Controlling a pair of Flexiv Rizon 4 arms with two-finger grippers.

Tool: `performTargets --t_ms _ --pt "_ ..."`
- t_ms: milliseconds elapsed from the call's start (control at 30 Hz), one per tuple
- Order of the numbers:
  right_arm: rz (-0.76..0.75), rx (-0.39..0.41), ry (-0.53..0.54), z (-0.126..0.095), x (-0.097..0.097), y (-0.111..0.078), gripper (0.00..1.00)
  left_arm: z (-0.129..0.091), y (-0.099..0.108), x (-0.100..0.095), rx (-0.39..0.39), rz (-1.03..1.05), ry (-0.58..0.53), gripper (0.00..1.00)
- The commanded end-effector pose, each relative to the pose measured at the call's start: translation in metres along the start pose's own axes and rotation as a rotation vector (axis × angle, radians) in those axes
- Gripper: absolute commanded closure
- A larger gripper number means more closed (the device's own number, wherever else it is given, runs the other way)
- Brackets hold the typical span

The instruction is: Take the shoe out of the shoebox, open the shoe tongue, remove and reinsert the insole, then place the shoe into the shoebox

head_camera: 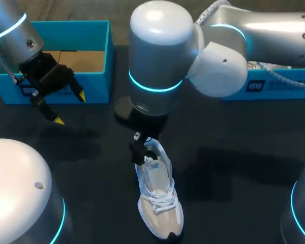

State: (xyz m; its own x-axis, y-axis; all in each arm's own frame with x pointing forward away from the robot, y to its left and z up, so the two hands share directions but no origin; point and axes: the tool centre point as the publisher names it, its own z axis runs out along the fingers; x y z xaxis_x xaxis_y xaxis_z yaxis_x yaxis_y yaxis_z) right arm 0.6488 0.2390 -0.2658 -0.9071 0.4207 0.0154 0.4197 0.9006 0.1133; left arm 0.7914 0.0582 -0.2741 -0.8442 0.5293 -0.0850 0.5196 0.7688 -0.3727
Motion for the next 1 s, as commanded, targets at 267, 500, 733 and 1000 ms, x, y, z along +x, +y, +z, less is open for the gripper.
performTargets --t_ms 267,500,733,1000 --pt "-0.376 -0.104 0.048 0.004 -0.005 -0.005 0.0 0.0 -0.001 -0.001 0.011 -0.011 0.01 0.0" --pt "-0.456 -0.027 0.022 0.009 -0.012 0.005 0.0 -0.007 0.001 -0.008 0.053 -0.126 0.023 0.0" --pt "-0.492 -0.015 0.004 0.011 -0.023 0.014 0.0 -0.005 0.004 -0.006 0.02 -0.188 0.029 0.0" --pt "-0.559 -0.009 -0.02 0.021 -0.039 0.024 0.0 -0.01 0.011 -0.005 -0.009 -0.34 0.006 0.0"
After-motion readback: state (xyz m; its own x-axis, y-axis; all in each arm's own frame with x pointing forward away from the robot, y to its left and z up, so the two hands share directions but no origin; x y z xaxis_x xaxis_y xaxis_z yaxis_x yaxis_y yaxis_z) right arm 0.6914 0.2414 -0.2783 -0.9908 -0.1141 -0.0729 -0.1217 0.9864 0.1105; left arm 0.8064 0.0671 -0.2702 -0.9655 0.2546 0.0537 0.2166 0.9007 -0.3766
